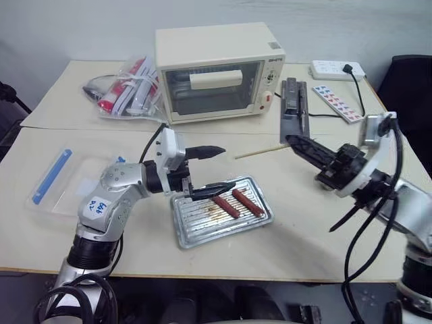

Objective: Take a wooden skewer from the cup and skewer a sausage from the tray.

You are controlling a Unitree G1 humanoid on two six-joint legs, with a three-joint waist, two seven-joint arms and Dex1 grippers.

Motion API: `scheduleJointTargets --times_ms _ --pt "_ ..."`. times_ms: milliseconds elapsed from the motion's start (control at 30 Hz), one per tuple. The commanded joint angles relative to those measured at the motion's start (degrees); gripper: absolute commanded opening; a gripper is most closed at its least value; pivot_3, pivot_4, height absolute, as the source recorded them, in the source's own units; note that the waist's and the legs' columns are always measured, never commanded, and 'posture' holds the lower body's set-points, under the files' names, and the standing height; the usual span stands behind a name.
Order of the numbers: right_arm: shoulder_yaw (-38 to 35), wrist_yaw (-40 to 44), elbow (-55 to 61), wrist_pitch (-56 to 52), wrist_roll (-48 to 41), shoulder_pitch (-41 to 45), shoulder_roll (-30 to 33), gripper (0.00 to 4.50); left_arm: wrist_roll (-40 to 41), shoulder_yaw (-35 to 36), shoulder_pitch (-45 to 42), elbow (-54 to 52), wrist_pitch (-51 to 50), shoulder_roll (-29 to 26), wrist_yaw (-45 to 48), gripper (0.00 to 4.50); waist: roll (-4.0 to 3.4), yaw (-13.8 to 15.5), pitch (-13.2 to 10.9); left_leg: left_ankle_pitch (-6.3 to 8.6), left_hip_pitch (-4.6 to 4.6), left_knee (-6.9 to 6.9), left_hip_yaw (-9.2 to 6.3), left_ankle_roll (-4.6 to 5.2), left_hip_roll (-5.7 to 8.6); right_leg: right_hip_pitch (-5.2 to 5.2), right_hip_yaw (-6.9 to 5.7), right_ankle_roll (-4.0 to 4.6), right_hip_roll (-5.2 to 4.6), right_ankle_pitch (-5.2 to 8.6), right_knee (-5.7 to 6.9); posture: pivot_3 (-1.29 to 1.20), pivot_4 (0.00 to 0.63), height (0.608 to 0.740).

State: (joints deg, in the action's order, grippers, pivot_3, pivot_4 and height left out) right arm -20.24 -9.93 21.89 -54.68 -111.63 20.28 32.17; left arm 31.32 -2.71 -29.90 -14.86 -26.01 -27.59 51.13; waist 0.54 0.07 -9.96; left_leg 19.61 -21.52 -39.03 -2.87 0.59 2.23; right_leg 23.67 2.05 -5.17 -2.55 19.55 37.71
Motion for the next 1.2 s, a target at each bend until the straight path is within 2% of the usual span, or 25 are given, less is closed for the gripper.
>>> scheduleJointTargets --times_ms 33,167,200,267,500,800,900,1000,1133,1200 --pt "-0.2 2.7 0.7 -0.7 -1.4 0.1 0.2 0.05 0.8 1.1 -0.1 -3.0 0.4 0.2 -0.9 4.50 0.00 0.0 0.0 0.00 0.00 0.00 0.00 0.00 0.00 0.00 0.00 0.00 0.00 0.00 -0.01 0.00 0.150 0.740" --pt "-0.4 4.5 -0.2 -1.5 -1.4 -0.1 0.1 0.05 2.1 1.2 -0.3 -3.0 0.4 1.3 -0.9 4.50 0.00 -0.1 0.0 0.00 0.01 0.00 0.00 0.00 0.00 0.00 0.00 0.00 0.00 0.00 -0.09 0.00 0.150 0.740" --pt "-0.4 4.8 -0.3 -1.7 -1.4 -0.2 0.3 0.00 2.7 1.3 -0.3 -3.2 0.3 1.5 -0.6 4.13 0.00 -0.1 0.0 0.00 0.01 0.00 0.00 0.00 0.00 0.00 0.00 0.00 0.00 0.00 -0.08 0.00 0.150 0.740" --pt "-0.4 5.1 -0.5 -1.9 -1.4 -0.2 0.4 0.00 3.1 1.2 -0.2 -3.7 0.0 1.7 -0.3 3.89 0.00 -0.1 0.0 0.00 0.01 0.00 0.00 0.00 0.00 0.00 0.00 0.00 0.00 0.00 -0.08 0.00 0.150 0.740" --pt "-0.6 8.3 0.7 -2.1 -1.4 -1.0 1.2 0.00 1.7 -0.3 -0.2 -3.3 0.7 2.8 -1.6 2.29 0.00 -0.1 0.0 0.00 0.01 0.01 0.00 0.00 0.00 0.00 0.00 0.00 0.00 0.00 -0.09 0.00 0.150 0.740" --pt "0.0 7.5 0.7 -1.1 -1.4 -0.8 0.6 0.00 1.1 -0.7 0.2 -3.3 1.2 4.6 -2.9 2.29 0.00 -0.1 0.0 0.01 0.01 0.01 0.00 0.01 0.00 0.00 0.00 0.00 0.00 0.00 -0.13 0.00 0.150 0.740" --pt "0.3 7.1 0.7 -0.9 -1.4 -0.4 0.4 0.00 1.9 0.0 0.4 -3.5 1.2 5.6 -3.4 1.81 0.00 -0.1 0.0 0.01 0.01 0.01 0.00 0.00 0.00 0.00 0.00 0.00 0.00 0.00 -0.18 0.00 0.150 0.740" --pt "0.4 6.9 0.7 -0.8 -1.4 -0.1 0.3 0.00 2.0 0.0 0.3 -3.6 1.0 5.7 -3.3 1.00 0.00 -0.1 0.0 0.01 0.01 0.01 0.00 0.00 0.00 0.00 0.00 0.00 0.00 0.00 -0.18 0.00 0.150 0.740" --pt "0.7 6.4 0.7 -0.6 -1.4 0.4 0.1 0.00 1.5 -0.6 -0.1 -3.7 0.5 5.6 -3.4 0.24 0.00 -0.1 0.0 0.01 0.01 0.02 0.00 0.00 0.00 0.00 0.00 0.00 0.00 0.00 -0.18 0.00 0.150 0.740" --pt "0.7 6.2 0.6 -0.5 -1.4 0.7 -0.1 0.00 1.3 -0.9 -0.2 -3.6 0.3 5.5 -3.3 0.24 0.00 -0.1 0.0 0.01 0.01 0.02 0.00 0.00 0.00 0.00 0.00 0.00 0.00 0.00 -0.18 0.00 0.150 0.740"
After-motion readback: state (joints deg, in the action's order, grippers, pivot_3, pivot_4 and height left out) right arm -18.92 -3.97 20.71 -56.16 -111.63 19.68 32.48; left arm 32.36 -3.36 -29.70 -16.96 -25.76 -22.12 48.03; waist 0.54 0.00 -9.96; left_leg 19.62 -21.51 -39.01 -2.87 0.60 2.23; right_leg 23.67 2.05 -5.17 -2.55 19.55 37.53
